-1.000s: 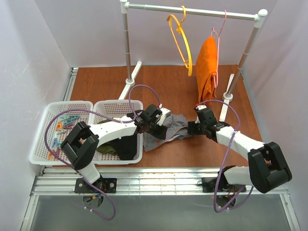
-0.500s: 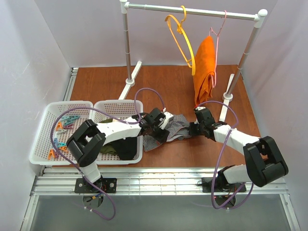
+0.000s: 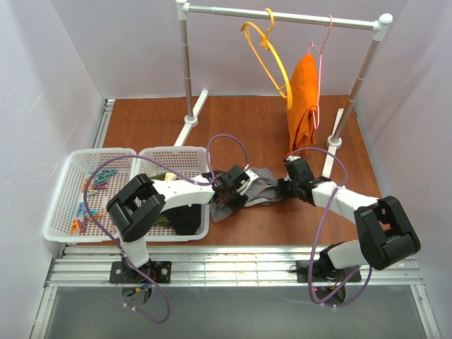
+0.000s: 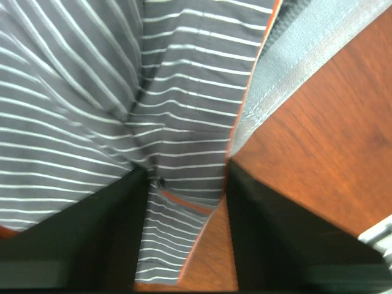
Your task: Clip the underwear to the hanger
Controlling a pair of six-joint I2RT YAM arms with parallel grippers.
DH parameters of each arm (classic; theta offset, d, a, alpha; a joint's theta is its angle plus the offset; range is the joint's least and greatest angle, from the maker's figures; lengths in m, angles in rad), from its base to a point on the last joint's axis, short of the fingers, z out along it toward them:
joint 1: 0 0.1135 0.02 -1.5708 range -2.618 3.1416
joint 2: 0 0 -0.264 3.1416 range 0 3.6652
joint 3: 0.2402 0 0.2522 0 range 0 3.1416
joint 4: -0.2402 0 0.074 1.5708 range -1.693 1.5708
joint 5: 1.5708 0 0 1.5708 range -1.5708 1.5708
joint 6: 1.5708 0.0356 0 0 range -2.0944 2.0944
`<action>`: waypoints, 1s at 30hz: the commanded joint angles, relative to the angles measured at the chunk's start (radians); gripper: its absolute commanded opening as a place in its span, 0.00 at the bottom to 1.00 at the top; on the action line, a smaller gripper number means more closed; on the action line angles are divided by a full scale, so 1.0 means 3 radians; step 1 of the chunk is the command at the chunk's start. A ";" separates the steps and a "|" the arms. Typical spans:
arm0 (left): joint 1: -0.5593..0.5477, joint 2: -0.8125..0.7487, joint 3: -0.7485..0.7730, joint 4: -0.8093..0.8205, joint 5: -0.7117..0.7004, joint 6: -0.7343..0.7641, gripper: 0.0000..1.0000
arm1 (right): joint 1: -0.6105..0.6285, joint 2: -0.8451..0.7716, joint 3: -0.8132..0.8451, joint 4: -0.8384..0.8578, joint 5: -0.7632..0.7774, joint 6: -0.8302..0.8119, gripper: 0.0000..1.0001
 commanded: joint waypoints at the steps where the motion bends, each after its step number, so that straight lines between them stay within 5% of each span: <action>1: -0.0010 -0.0018 0.0109 -0.0036 -0.0208 0.0035 0.36 | 0.0014 -0.0002 0.0008 0.0002 -0.0013 0.0033 0.34; 6: -0.0010 -0.0130 0.0094 -0.0032 -0.0142 -0.0006 0.27 | 0.0014 -0.0053 -0.0013 -0.0039 0.0023 0.0038 0.28; 12: -0.0010 -0.0232 0.0099 -0.0037 -0.0009 -0.0133 0.14 | 0.0019 0.0008 0.0013 -0.0110 0.0069 0.0049 0.01; 15: -0.0010 -0.0385 0.0089 -0.0047 0.0058 -0.0251 0.00 | 0.0019 0.0044 0.0054 -0.0207 0.0171 0.0044 0.01; 30: 0.0001 -0.0836 0.0508 -0.0343 -0.0474 -0.0824 0.00 | 0.0019 -0.0319 0.0345 -0.0724 0.0370 -0.0156 0.01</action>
